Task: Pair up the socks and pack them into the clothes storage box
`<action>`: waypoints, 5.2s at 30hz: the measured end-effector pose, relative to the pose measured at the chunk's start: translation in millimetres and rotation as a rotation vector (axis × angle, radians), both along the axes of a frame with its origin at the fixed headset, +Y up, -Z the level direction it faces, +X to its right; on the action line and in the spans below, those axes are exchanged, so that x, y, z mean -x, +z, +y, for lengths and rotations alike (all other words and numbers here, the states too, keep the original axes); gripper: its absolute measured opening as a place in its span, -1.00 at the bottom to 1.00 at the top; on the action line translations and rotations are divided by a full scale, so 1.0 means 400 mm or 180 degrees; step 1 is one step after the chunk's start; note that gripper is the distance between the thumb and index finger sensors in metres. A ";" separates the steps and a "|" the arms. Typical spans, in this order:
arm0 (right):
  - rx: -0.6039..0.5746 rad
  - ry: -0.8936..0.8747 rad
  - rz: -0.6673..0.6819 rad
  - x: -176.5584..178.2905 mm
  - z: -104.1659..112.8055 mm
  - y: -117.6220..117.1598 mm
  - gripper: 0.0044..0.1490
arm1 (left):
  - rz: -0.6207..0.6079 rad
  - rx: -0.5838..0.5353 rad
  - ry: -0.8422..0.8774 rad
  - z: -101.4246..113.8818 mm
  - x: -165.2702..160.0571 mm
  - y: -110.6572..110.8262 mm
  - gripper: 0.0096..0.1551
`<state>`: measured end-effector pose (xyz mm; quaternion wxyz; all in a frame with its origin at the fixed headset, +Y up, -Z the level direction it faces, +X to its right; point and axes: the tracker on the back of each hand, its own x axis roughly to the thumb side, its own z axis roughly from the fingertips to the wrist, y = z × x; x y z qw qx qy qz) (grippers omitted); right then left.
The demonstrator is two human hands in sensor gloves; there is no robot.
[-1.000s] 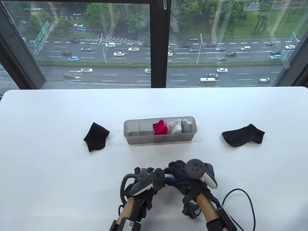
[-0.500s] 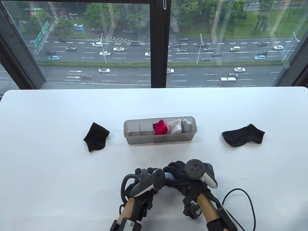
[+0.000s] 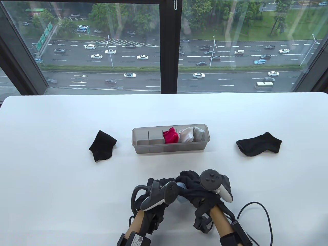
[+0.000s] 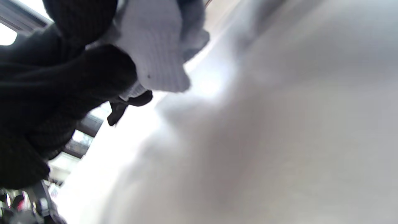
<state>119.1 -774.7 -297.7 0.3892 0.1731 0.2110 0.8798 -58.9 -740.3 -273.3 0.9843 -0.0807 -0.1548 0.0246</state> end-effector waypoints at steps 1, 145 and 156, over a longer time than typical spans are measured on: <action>0.0026 0.0036 0.0011 -0.001 0.000 -0.001 -0.14 | -0.0014 0.0053 0.0032 -0.001 0.002 -0.001 -0.31; -0.0113 -0.0960 -0.0057 0.012 0.048 0.004 -0.44 | 0.1021 -0.0173 0.1711 -0.009 0.131 -0.061 -0.52; 0.0126 -0.0287 0.0407 0.041 0.042 0.007 -0.46 | 0.0709 -0.0282 0.1587 0.010 0.091 -0.061 -0.53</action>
